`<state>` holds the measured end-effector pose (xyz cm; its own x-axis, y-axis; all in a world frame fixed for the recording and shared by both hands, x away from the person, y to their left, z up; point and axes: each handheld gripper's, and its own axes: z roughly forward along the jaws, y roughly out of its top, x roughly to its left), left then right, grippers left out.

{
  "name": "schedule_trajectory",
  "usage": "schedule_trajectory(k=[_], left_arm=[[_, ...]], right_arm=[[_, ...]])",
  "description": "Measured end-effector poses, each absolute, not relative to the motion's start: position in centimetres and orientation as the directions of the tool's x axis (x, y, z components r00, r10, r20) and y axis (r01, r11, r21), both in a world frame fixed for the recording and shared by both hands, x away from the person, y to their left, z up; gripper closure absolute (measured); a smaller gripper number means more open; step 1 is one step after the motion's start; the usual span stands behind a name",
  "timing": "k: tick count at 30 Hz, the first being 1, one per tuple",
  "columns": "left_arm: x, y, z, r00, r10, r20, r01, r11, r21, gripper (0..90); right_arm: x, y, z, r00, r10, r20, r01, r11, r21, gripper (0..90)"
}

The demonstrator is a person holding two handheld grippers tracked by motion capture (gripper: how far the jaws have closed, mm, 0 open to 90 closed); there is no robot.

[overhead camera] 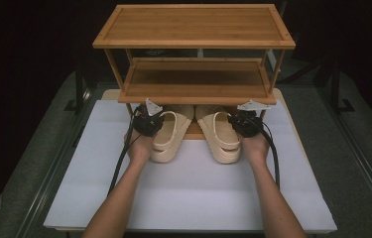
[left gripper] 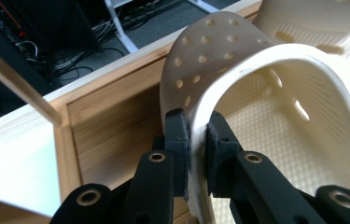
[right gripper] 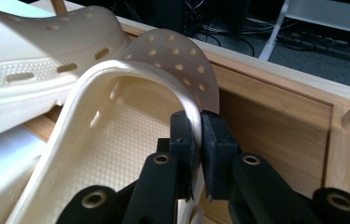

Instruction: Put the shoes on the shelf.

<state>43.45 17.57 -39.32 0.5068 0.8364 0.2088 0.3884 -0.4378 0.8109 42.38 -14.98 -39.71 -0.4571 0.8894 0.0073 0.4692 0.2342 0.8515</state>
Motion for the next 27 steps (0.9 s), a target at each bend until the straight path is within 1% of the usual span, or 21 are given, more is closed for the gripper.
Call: schedule_trajectory(k=[7, 11, 14, 16, 18, 19, 21, 24, 27], left_arm=[[43.3, 17.0, -39.3, 0.521, 0.833, 0.187, 0.395, -0.43, 0.812, 76.1], [43.3, 17.0, -39.2, 0.536, 0.832, 0.144, 0.401, -0.402, 0.823, 70.6], [43.4, 17.2, -39.2, 0.552, 0.825, 0.122, 0.403, -0.392, 0.827, 63.9], [43.3, 17.5, -39.0, 0.561, 0.822, 0.101, 0.411, -0.383, 0.827, 55.3], [43.2, 17.9, -38.7, 0.58, 0.812, 0.062, 0.425, -0.367, 0.827, 48.8], [43.2, 18.2, -38.6, 0.591, 0.806, 0.039, 0.431, -0.356, 0.829, 47.2], [42.8, 18.7, -38.0, 0.607, 0.794, 0.024, 0.436, -0.359, 0.825, 42.2], [42.3, 19.7, -37.3, 0.649, 0.761, -0.015, 0.45, -0.368, 0.814, 31.7], [41.3, 20.6, -36.9, 0.681, 0.732, -0.033, 0.448, -0.381, 0.809, 25.7]], right_arm=[[42.2, -14.5, -39.8, -0.476, 0.879, 0.02, 0.469, 0.234, 0.851, 80.5], [42.1, -14.1, -39.8, -0.488, 0.872, 0.026, 0.468, 0.237, 0.851, 78.4], [42.1, -14.1, -39.8, -0.499, 0.865, 0.05, 0.472, 0.223, 0.853, 75.7], [42.1, -14.3, -39.7, -0.507, 0.859, 0.066, 0.477, 0.216, 0.852, 71.2], [41.9, -14.7, -39.4, -0.517, 0.85, 0.098, 0.488, 0.199, 0.85, 61.7], [41.8, -14.8, -39.3, -0.52, 0.847, 0.109, 0.495, 0.195, 0.847, 59.1], [41.5, -15.0, -38.9, -0.531, 0.838, 0.123, 0.503, 0.195, 0.842, 50.3], [40.3, -15.5, -38.2, -0.55, 0.825, 0.133, 0.506, 0.202, 0.838, 42.6], [39.2, -15.9, -37.7, -0.567, 0.814, 0.124, 0.498, 0.219, 0.839, 36.9]])
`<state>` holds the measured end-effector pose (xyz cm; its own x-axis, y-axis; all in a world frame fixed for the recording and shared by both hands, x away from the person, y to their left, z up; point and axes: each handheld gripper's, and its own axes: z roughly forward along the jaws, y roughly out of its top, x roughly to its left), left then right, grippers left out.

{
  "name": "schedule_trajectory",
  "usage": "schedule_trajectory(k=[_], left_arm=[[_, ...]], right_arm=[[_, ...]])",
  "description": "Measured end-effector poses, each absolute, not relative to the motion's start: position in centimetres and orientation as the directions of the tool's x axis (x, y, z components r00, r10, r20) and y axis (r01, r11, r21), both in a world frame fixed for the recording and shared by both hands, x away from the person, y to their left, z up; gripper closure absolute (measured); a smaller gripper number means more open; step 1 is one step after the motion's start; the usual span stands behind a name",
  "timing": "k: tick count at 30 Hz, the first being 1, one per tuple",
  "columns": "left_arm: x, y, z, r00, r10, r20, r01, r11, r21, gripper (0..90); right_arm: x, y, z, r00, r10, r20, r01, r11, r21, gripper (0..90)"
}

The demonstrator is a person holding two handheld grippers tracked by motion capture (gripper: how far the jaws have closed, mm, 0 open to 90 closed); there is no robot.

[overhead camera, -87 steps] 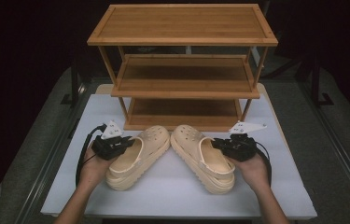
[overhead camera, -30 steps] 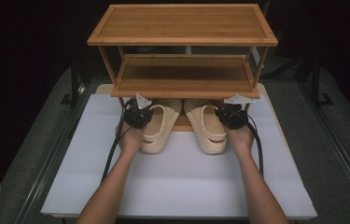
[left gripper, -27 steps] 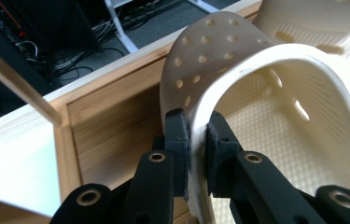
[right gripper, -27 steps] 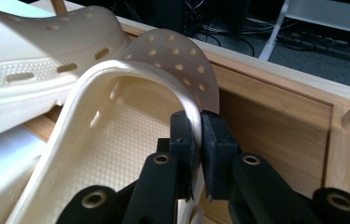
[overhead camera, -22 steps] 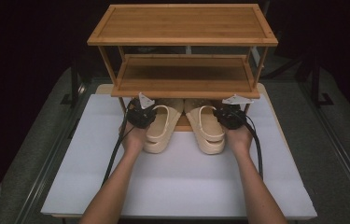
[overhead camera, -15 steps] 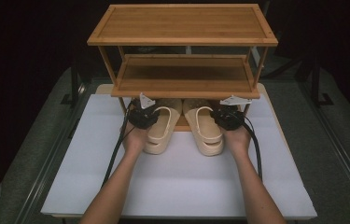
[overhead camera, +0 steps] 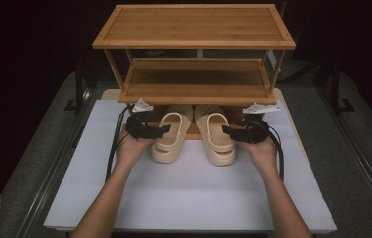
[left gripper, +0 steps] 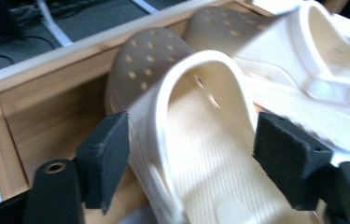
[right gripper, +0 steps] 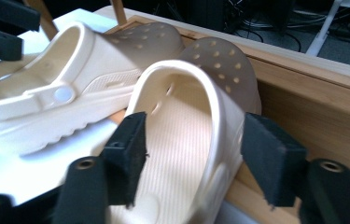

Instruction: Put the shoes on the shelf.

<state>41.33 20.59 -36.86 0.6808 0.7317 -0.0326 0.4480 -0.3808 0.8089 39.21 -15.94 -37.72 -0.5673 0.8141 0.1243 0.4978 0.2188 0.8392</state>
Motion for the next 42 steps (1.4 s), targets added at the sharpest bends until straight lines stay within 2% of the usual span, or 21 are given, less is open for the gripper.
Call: schedule_trajectory(k=[3, 9, 14, 16, 19, 21, 30, 42], left_arm=[[40.3, 21.6, -36.6, 0.706, 0.707, -0.046, 0.445, -0.392, 0.806, 18.5], [38.1, 23.3, -36.9, 0.746, 0.665, -0.044, 0.42, -0.418, 0.806, 10.8], [36.9, 24.5, -38.2, 0.771, 0.634, -0.05, 0.414, -0.441, 0.796, 5.5], [36.8, 24.7, -38.8, 0.776, 0.629, -0.047, 0.421, -0.462, 0.781, 0.3], [36.8, 24.8, -39.9, 0.782, 0.619, -0.069, 0.435, -0.464, 0.771, 0.2], [37.0, 24.4, -40.5, 0.789, 0.612, -0.048, 0.43, -0.496, 0.754, 0.0], [38.0, 22.8, -42.9, 0.814, 0.577, -0.058, 0.415, -0.51, 0.753, 0.0], [38.5, 21.1, -43.3, 0.83, 0.556, -0.046, 0.401, -0.538, 0.742, 0.0]], right_arm=[[38.1, -16.5, -37.6, -0.589, 0.8, 0.118, 0.492, 0.239, 0.837, 30.3], [36.1, -17.6, -38.2, -0.611, 0.779, 0.145, 0.519, 0.255, 0.816, 16.9], [34.7, -18.4, -39.3, -0.622, 0.768, 0.149, 0.525, 0.268, 0.808, 12.7], [34.3, -18.5, -40.1, -0.629, 0.762, 0.155, 0.537, 0.282, 0.795, 9.7], [34.1, -18.2, -41.3, -0.637, 0.756, 0.149, 0.548, 0.308, 0.777, 9.3], [34.3, -17.9, -41.8, -0.648, 0.747, 0.149, 0.548, 0.321, 0.773, 7.9], [35.4, -16.9, -43.5, -0.685, 0.708, 0.17, 0.548, 0.348, 0.76, 5.3], [35.7, -15.2, -44.2, -0.715, 0.675, 0.181, 0.547, 0.379, 0.747, 6.5]])
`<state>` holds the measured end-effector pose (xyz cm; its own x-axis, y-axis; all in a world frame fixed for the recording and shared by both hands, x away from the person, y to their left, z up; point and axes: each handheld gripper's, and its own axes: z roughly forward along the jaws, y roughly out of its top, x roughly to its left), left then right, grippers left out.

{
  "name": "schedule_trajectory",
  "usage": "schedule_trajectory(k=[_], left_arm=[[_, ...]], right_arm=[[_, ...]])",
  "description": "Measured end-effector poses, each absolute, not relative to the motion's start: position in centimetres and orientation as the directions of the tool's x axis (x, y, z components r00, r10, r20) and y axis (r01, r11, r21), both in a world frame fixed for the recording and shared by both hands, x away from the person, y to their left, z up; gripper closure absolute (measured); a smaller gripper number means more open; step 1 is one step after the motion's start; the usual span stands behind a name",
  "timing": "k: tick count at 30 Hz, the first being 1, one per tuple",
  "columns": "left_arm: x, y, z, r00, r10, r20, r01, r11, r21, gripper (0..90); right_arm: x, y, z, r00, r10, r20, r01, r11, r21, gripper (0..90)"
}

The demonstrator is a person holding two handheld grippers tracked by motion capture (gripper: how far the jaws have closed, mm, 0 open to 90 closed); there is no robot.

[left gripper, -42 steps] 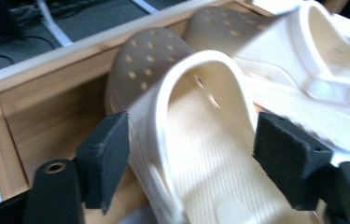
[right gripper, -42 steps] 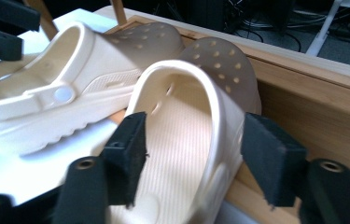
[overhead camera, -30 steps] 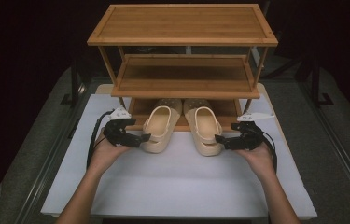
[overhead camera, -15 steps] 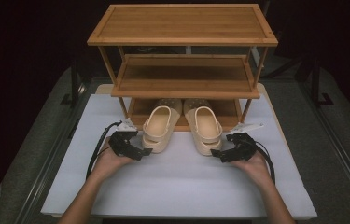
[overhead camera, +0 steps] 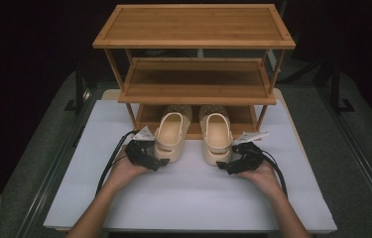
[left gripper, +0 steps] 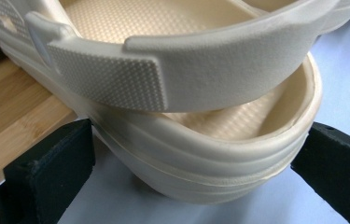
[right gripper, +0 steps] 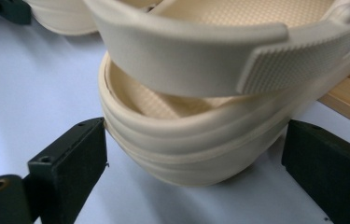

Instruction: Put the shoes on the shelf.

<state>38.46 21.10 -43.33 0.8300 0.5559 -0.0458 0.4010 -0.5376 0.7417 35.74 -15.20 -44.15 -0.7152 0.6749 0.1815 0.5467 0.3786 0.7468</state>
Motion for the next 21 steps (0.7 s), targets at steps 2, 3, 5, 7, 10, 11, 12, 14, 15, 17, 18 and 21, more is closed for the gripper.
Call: schedule_trajectory(k=[2, 3, 5, 7, 10, 11, 12, 14, 15, 17, 18, 21], left_arm=[[38.5, 20.8, -43.4, 0.829, 0.558, -0.052, 0.402, -0.528, 0.748, 0.0], [38.6, 20.7, -43.5, 0.828, 0.558, -0.053, 0.402, -0.526, 0.749, 0.0], [38.8, 20.3, -43.5, 0.827, 0.56, -0.056, 0.404, -0.522, 0.751, 0.0], [39.0, 19.9, -43.5, 0.828, 0.558, -0.054, 0.402, -0.523, 0.752, 0.0], [39.2, 19.3, -43.5, 0.826, 0.561, -0.057, 0.403, -0.515, 0.757, 0.0], [39.4, 19.1, -43.6, 0.825, 0.562, -0.058, 0.403, -0.513, 0.758, 0.0], [39.5, 18.9, -43.6, 0.825, 0.562, -0.061, 0.402, -0.509, 0.761, 0.0], [39.6, 18.5, -43.7, 0.824, 0.562, -0.065, 0.402, -0.5, 0.767, 0.0], [39.6, 18.4, -43.7, 0.824, 0.563, -0.066, 0.401, -0.496, 0.77, 0.0], [39.7, 17.9, -43.8, 0.823, 0.564, -0.07, 0.401, -0.489, 0.774, 0.0], [39.7, 17.6, -43.8, 0.824, 0.562, -0.073, 0.401, -0.487, 0.776, 0.0], [39.8, 17.2, -43.9, 0.818, 0.573, -0.05, 0.397, -0.499, 0.77, 0.0]], right_arm=[[35.8, -15.2, -44.1, -0.711, 0.677, 0.19, 0.551, 0.37, 0.748, 6.5], [35.9, -15.1, -44.1, -0.71, 0.678, 0.193, 0.551, 0.364, 0.751, 6.5], [36.1, -14.9, -44.0, -0.708, 0.678, 0.195, 0.552, 0.359, 0.753, 6.6], [36.2, -14.6, -44.1, -0.705, 0.68, 0.199, 0.553, 0.353, 0.754, 6.7], [36.6, -13.9, -44.0, -0.713, 0.673, 0.195, 0.546, 0.358, 0.758, 7.4], [36.7, -13.7, -44.0, -0.714, 0.673, 0.192, 0.544, 0.361, 0.758, 7.4], [36.8, -13.4, -44.0, -0.716, 0.672, 0.187, 0.539, 0.363, 0.76, 7.4], [36.9, -13.1, -44.0, -0.718, 0.672, 0.184, 0.537, 0.365, 0.761, 7.4], [37.0, -13.0, -44.0, -0.721, 0.669, 0.182, 0.533, 0.367, 0.763, 7.5], [37.1, -12.8, -44.1, -0.72, 0.669, 0.183, 0.532, 0.363, 0.765, 7.5], [37.2, -12.7, -44.1, -0.72, 0.67, 0.184, 0.531, 0.361, 0.767, 7.5], [37.4, -12.6, -44.1, -0.716, 0.674, 0.182, 0.53, 0.354, 0.771, 7.3]])
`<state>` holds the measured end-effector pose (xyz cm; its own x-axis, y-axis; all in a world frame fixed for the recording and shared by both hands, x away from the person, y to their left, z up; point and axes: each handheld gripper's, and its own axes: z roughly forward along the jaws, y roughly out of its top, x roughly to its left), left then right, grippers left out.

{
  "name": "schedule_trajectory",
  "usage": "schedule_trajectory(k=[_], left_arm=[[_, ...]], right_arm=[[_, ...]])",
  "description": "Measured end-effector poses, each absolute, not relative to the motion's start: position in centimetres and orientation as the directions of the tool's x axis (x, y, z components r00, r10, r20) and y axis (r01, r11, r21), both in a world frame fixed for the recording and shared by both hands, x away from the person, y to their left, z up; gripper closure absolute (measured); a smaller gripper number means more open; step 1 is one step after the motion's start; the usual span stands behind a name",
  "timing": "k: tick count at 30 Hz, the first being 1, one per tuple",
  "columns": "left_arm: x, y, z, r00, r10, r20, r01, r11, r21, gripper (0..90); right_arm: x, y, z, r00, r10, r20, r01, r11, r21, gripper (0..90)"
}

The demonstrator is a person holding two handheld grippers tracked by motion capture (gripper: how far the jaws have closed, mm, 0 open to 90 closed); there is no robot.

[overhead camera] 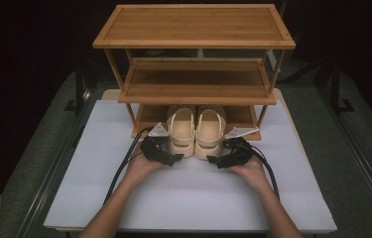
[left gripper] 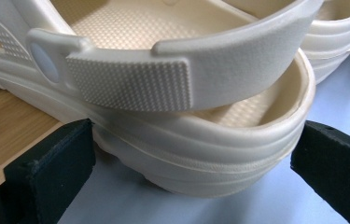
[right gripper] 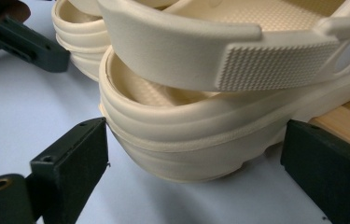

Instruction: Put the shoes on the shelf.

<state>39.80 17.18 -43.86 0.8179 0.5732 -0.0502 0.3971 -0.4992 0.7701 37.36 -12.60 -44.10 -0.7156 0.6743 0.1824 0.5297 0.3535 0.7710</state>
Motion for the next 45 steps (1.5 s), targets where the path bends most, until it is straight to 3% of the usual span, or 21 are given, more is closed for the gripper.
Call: schedule_trajectory(k=[27, 45], left_arm=[[44.3, 16.2, -43.7, 0.781, 0.623, -0.053, 0.437, -0.484, 0.758, 0.0], [46.4, 15.4, -43.6, 0.757, 0.651, -0.049, 0.46, -0.48, 0.747, 0.2]], right_arm=[[42.4, -12.7, -44.1, -0.696, 0.693, 0.187, 0.539, 0.332, 0.774, 7.3], [44.9, -12.4, -43.8, -0.662, 0.743, 0.101, 0.488, 0.324, 0.811, 12.7]])
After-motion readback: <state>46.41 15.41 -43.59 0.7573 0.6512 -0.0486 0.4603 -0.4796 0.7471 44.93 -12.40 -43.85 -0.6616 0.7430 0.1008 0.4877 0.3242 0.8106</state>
